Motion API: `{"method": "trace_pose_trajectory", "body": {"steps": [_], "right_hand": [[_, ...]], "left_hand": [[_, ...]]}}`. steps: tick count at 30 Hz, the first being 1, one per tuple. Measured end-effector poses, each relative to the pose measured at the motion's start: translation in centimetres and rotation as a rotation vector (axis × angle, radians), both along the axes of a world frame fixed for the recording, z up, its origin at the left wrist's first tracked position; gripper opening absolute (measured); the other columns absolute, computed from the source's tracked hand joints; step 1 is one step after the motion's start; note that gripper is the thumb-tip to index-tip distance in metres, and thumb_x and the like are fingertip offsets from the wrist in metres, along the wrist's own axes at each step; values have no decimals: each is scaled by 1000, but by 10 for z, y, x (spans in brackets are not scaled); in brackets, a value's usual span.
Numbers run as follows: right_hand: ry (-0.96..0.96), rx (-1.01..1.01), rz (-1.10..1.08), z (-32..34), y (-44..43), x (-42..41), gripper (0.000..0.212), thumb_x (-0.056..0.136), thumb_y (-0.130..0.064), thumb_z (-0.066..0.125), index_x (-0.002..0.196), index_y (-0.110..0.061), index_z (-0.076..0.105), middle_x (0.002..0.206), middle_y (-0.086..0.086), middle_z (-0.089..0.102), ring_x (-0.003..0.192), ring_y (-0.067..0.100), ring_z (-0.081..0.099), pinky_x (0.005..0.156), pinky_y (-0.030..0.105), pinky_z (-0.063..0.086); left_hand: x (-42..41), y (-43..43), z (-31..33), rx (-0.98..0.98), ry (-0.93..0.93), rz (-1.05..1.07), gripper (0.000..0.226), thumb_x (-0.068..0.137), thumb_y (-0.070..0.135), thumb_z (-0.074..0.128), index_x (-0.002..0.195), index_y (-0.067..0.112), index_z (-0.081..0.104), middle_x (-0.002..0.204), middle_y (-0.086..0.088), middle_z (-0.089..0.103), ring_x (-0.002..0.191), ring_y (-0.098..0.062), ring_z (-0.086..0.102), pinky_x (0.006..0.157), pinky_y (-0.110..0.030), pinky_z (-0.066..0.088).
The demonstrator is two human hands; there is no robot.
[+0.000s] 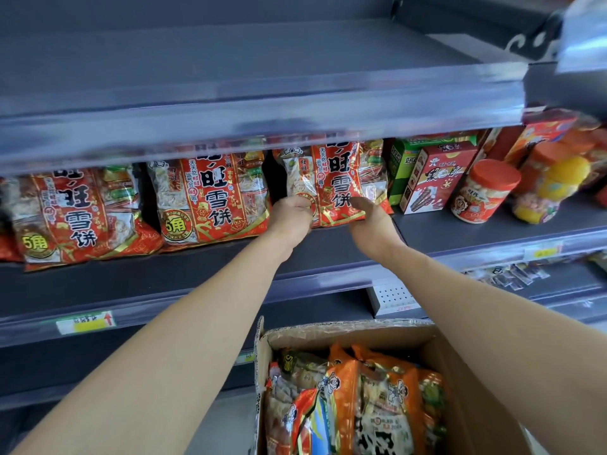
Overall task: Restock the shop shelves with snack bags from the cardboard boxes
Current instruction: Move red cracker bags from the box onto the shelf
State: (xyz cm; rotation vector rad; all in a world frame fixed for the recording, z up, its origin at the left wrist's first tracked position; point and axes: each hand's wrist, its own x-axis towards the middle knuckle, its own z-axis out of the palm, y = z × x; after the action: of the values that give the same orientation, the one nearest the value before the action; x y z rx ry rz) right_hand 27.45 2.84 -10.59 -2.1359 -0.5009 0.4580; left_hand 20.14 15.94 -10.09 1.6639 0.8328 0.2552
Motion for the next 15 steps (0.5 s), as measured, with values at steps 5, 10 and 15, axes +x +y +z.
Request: {"method": "trace_pose_trajectory", "body": {"steps": [5,10,15], "right_hand": [[-85,-33,-10,16,-18,-37,45,92,-3,45,134,-15,51,133,4,57,110,21,56,83,23,43],[-131,-182,-28,20,-49,-84,38,92,-1,44,126,-9,59,129,8,60,121,25,53,97,29,41],[3,-311,-28,7,-86,-138,33,90,0,49,120,-5,63,124,12,63,116,26,57,97,27,42]], "left_hand": [[-32,-21,18,-16,9,-145,30,93,-3,48,121,4,57,103,-10,58,90,-22,59,83,-32,53],[-87,-45,14,-15,139,-366,25,92,1,53,116,4,59,106,-15,62,91,-24,62,83,-34,54],[-136,-57,-8,5,277,-542,25,94,4,50,118,5,60,109,-15,64,99,-26,64,90,-35,54]]}}
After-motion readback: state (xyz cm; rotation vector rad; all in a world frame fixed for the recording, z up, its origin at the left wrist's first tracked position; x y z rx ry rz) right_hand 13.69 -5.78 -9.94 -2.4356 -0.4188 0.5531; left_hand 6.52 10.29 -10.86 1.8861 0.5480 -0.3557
